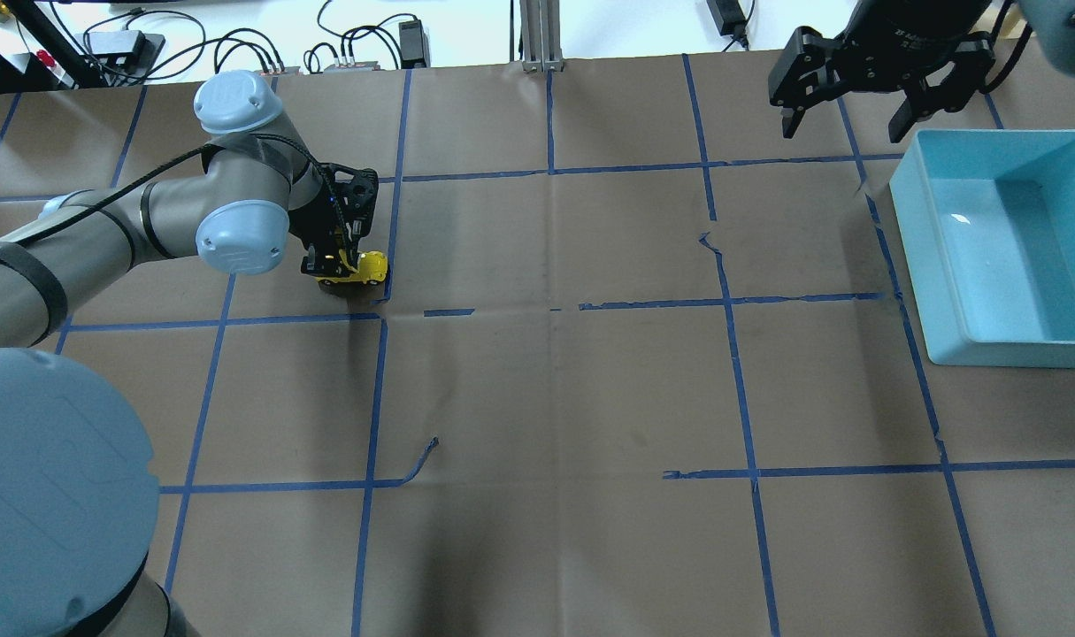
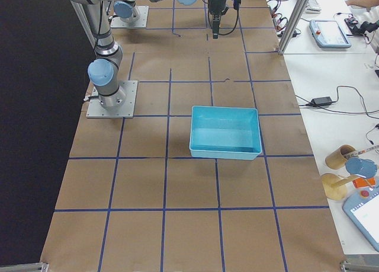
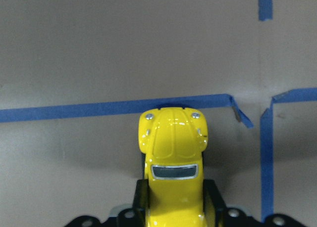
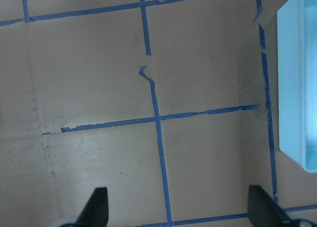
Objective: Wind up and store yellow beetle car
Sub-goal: 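Pull the yellow car backward along the table with the left gripper to wind it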
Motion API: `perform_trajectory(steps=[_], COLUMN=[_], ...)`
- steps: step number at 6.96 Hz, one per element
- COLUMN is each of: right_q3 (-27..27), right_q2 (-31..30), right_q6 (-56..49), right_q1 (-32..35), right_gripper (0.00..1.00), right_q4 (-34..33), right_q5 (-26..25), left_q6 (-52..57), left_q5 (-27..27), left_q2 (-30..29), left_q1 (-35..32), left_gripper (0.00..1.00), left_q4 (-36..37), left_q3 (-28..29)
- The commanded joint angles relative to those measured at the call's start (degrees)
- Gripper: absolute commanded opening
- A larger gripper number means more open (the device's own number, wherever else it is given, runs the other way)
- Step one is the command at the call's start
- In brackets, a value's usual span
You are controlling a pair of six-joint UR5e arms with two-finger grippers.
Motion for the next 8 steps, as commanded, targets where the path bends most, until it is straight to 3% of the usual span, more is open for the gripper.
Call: perform_trajectory(steps=[1,4,8], right_q3=[-0.1,-0.2,0.2], right_q2=[-0.1,-0.1,-1.1], right_q6=[1.7,1.7,1.7], right_q1=[1.3,1.3,1.3], right_gripper=[1.00,1.00,1.00], right_q4=[0.1,0.2,0.4], right_q5=[0.6,0.5,0.1], left_q6=[-2.2,-6.8,-6.4], left_q5=[-0.3,-0.9,-1.0], left_q2=[1.4,0.8,0.6], left_q1=[-0.6,-4.9,-4.5], left_gripper=[0.00,0.00,0.00], left_q4=[-0.1,-0.1,0.5], left_q3=[0.3,1.0,0.0])
